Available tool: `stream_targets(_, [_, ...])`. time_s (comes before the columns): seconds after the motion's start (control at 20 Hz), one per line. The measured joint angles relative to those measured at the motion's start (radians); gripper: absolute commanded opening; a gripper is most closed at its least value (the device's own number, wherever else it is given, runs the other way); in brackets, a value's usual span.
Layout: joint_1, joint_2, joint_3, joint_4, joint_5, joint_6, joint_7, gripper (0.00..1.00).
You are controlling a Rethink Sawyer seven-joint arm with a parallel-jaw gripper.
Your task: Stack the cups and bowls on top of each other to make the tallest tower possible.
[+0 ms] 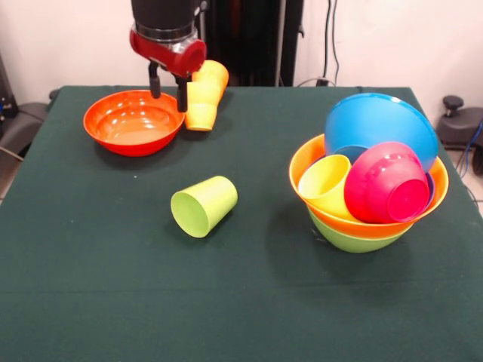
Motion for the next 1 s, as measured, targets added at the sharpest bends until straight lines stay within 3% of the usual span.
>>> stream_targets(0.35, [-0.01,-0.004,0.0,0.0,-0.001,0.001,0.0,1.0])
stream_targets(1.0, [-0.022,0.087,-0.02,-0.001,-0.018,-0.007,0.0,1.0])
